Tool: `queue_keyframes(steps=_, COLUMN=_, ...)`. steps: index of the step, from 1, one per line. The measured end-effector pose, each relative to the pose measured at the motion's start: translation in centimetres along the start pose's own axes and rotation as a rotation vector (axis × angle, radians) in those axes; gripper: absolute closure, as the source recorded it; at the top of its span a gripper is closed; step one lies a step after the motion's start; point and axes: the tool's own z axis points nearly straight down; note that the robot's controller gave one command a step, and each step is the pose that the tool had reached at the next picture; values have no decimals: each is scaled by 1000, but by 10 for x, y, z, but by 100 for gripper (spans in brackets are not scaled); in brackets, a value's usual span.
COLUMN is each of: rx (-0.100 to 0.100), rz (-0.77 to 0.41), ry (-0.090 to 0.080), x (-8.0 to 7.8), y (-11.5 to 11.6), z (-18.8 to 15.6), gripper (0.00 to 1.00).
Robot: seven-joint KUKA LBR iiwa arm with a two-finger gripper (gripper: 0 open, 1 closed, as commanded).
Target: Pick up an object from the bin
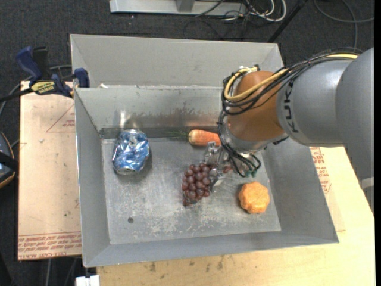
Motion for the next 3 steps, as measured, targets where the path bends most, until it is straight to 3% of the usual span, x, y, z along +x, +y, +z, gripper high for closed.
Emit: queue_keyframes(steps=3, rx=0, rz=0, ry=16, x=2, y=1, z=-41, gripper=100)
